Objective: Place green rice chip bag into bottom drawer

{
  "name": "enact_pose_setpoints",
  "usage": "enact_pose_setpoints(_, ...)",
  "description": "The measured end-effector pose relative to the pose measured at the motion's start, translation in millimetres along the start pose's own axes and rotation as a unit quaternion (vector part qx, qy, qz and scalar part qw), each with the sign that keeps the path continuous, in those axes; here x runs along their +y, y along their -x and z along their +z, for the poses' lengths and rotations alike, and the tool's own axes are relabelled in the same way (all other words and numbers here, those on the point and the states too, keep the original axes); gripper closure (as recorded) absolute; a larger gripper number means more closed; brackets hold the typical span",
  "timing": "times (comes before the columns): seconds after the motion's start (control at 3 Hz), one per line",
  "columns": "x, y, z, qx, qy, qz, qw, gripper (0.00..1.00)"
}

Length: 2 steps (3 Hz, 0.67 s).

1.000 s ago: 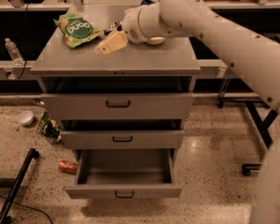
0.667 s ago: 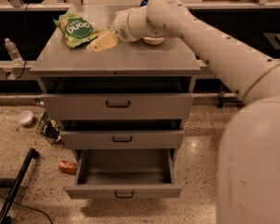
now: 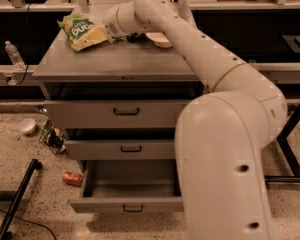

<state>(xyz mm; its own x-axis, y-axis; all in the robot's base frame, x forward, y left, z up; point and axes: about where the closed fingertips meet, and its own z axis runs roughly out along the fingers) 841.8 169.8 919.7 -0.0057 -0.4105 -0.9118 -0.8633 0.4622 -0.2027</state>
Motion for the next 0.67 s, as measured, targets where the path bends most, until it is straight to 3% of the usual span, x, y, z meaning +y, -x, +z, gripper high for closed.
enact_pose_setpoints(0.33, -5.4, 10.0, 23.2, 0.000, -0.001, 0.004, 1.0000, 0.00)
enact_pose_setpoints(0.67, -10.4, 1.7, 52.9, 0.029, -0.020, 0.009, 0.9993, 0.00)
